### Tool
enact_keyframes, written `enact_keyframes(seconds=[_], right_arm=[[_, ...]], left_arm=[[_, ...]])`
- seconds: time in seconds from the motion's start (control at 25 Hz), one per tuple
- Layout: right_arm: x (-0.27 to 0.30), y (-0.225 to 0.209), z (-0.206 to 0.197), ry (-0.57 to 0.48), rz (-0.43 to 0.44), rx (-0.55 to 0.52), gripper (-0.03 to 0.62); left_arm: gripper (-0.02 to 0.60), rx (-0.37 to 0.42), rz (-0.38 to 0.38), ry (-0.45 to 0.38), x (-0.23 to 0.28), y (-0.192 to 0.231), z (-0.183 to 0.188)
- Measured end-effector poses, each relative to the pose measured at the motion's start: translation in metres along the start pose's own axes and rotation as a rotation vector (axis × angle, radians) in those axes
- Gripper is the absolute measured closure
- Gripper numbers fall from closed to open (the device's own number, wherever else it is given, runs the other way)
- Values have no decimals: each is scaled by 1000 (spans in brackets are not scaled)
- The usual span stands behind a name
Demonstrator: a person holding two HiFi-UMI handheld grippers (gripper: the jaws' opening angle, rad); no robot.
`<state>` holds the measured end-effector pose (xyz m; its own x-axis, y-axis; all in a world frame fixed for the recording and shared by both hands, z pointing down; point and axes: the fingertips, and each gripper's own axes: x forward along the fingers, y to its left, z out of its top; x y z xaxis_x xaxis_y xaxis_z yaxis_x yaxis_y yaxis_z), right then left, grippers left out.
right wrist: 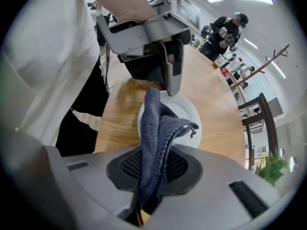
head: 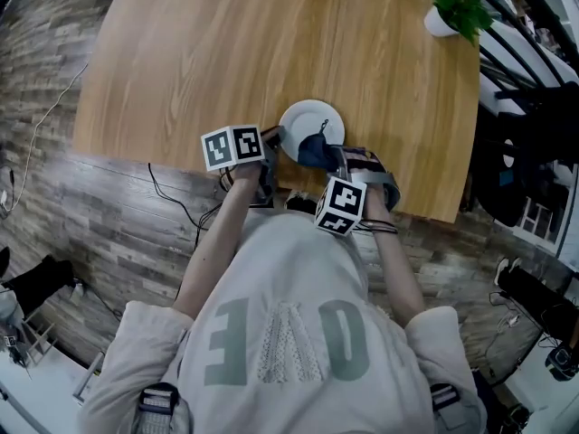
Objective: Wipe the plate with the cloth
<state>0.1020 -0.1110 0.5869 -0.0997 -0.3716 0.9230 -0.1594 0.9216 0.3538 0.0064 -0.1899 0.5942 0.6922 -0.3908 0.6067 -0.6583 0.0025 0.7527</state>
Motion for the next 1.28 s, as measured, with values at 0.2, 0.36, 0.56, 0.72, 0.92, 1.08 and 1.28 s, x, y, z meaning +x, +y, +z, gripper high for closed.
enact_keyframes(seconds=[0.2,0.36,0.56,0.72,0.92,1.08,1.28], right_arm=[[-7,15,4,-16,35,-7,537],[-10,-8,5,-45,22,59,537],[9,-72,-4,3,-86,66,537],[25,-99,-2,37,-112,41,537],[34,-97,-3,71,-133,-5,537],[30,-78,2,58,-112,-21,537],[19,-37,11,32,-34,-34,537]], left_arm=[[548,-1,-5,1,1,0,1],[548,-1,-5,4,0,1,0],[549,1,-4,2,1,-1,1],[549,2,-4,3,0,-1,0],[548,2,-3,4,1,-1,0],[548,4,0,1,0,-1,1],[549,8,4,-2,-1,-1,1]])
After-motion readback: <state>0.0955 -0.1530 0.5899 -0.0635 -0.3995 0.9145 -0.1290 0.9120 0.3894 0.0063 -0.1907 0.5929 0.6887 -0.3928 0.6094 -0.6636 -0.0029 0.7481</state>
